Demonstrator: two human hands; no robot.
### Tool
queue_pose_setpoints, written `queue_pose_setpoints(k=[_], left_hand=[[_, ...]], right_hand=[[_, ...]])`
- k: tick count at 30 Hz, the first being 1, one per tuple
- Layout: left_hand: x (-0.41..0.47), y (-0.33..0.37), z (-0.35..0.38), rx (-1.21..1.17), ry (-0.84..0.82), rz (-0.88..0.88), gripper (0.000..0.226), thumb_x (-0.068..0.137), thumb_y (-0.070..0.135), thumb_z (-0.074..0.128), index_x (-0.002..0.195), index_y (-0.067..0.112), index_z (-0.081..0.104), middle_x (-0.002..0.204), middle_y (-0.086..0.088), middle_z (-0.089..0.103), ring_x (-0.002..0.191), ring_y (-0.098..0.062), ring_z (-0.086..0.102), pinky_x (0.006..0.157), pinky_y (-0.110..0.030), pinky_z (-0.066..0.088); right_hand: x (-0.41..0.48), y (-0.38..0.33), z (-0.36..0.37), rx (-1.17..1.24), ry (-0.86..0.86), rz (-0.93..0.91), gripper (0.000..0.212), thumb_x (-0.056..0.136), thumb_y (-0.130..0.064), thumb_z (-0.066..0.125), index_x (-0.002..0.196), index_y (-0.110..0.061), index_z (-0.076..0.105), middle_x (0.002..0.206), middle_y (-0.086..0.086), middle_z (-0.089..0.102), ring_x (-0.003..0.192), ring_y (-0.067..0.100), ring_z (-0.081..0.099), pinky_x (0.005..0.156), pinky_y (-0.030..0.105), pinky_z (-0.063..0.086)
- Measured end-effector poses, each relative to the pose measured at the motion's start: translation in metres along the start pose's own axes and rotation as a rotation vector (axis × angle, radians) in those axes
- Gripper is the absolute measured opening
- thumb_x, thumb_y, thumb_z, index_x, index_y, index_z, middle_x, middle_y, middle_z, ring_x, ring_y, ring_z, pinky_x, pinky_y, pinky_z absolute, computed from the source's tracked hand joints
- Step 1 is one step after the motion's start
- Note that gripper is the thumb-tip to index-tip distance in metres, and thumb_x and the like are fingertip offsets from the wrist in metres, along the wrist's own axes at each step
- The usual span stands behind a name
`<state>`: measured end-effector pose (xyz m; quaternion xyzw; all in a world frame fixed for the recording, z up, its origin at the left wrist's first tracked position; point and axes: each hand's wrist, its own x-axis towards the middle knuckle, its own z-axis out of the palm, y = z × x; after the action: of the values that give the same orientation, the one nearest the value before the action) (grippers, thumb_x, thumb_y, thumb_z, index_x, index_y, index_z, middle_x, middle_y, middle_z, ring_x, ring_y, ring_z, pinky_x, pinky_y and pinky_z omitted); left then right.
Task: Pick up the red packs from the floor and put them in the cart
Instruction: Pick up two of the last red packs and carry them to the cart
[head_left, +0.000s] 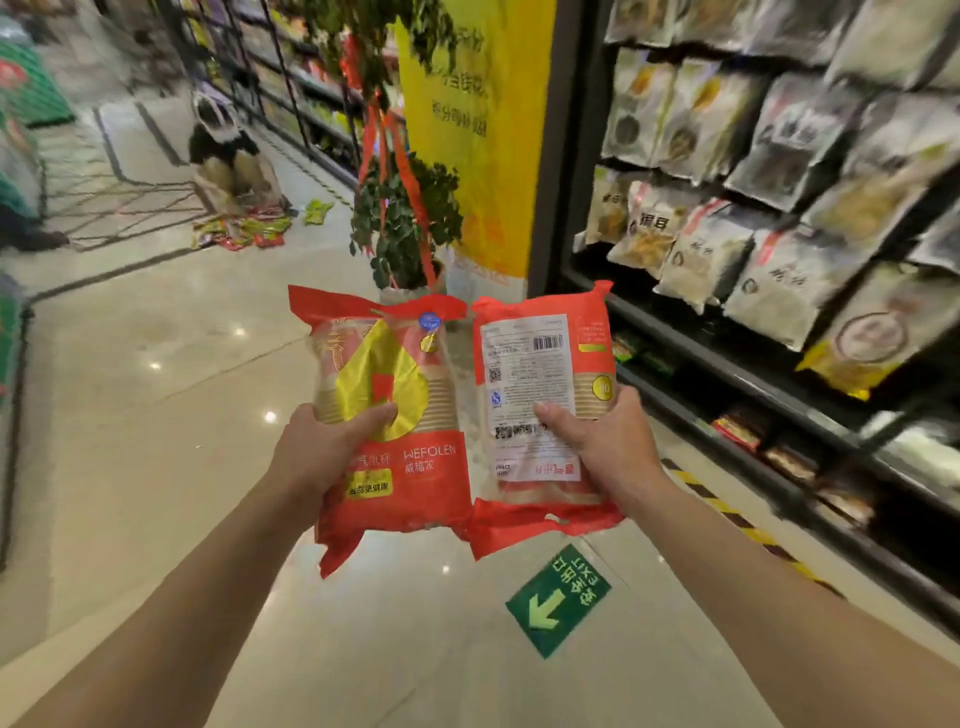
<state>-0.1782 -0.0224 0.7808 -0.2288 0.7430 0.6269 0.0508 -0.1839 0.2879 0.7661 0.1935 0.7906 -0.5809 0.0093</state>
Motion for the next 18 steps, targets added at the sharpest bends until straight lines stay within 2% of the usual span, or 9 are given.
queue_pose_setpoints(k=[4,6,10,11,13,15,18], left_hand=[[-0.065,0.033,0.116,0.094,-0.192,0.083,0.079,0.062,0.047,0.102,0.128,0.014,0.072,0.108,-0.013,0.085,0.090,-0.037,0.084,0.084,-0.060,0.068],[-0.105,0.041,0.181,0.121,-0.297,0.132,0.071,0.066,0.043,0.103,0.126,0.017,0.074,0.103,-0.010,0.086,0.086,-0.034,0.085,0.080,-0.056,0.069],[-0.200,0.043,0.314,0.137,-0.491,0.220,0.072,0.059,0.039,0.104,0.119,0.020,0.070,0.089,0.000,0.086,0.068,-0.020,0.084,0.052,-0.036,0.065],[-0.224,0.043,0.345,0.146,-0.543,0.228,0.076,0.058,0.041,0.105,0.121,0.020,0.068,0.094,-0.002,0.085,0.071,-0.023,0.084,0.055,-0.038,0.066],[-0.274,0.042,0.402,0.168,-0.664,0.227,0.089,0.054,0.049,0.105,0.128,0.019,0.066,0.110,-0.008,0.083,0.088,-0.031,0.084,0.076,-0.051,0.069],[-0.323,0.040,0.453,0.196,-0.796,0.243,0.100,0.044,0.057,0.102,0.130,0.017,0.069,0.114,-0.010,0.083,0.097,-0.036,0.083,0.090,-0.059,0.066],[-0.394,0.035,0.520,0.246,-0.978,0.272,0.095,0.044,0.055,0.101,0.128,0.019,0.074,0.110,-0.010,0.086,0.096,-0.037,0.084,0.093,-0.062,0.065]], right_hand=[[-0.048,0.031,-0.142,0.066,0.208,0.012,0.082,0.066,-0.049,0.101,0.121,-0.026,0.045,0.108,-0.004,0.076,0.089,0.015,0.078,0.083,0.045,0.066],[-0.079,0.055,-0.216,0.110,0.313,0.019,0.081,0.067,-0.045,0.102,0.123,-0.023,0.047,0.109,-0.004,0.076,0.089,0.013,0.077,0.085,0.044,0.066],[-0.151,0.110,-0.355,0.153,0.523,0.054,0.081,0.065,-0.044,0.103,0.124,-0.022,0.051,0.110,-0.003,0.078,0.095,0.018,0.079,0.091,0.050,0.065],[-0.171,0.124,-0.387,0.165,0.579,0.062,0.080,0.065,-0.044,0.103,0.123,-0.023,0.051,0.109,-0.004,0.078,0.094,0.017,0.080,0.091,0.050,0.065],[-0.211,0.152,-0.446,0.177,0.689,0.073,0.079,0.066,-0.044,0.102,0.126,-0.022,0.055,0.109,-0.006,0.079,0.095,0.016,0.080,0.092,0.049,0.065],[-0.253,0.178,-0.497,0.168,0.794,0.098,0.079,0.067,-0.046,0.101,0.129,-0.019,0.061,0.110,-0.005,0.081,0.097,0.017,0.080,0.092,0.048,0.064],[-0.315,0.214,-0.558,0.192,0.962,0.160,0.080,0.068,-0.046,0.101,0.131,-0.018,0.060,0.111,-0.004,0.080,0.096,0.017,0.079,0.090,0.046,0.065]])
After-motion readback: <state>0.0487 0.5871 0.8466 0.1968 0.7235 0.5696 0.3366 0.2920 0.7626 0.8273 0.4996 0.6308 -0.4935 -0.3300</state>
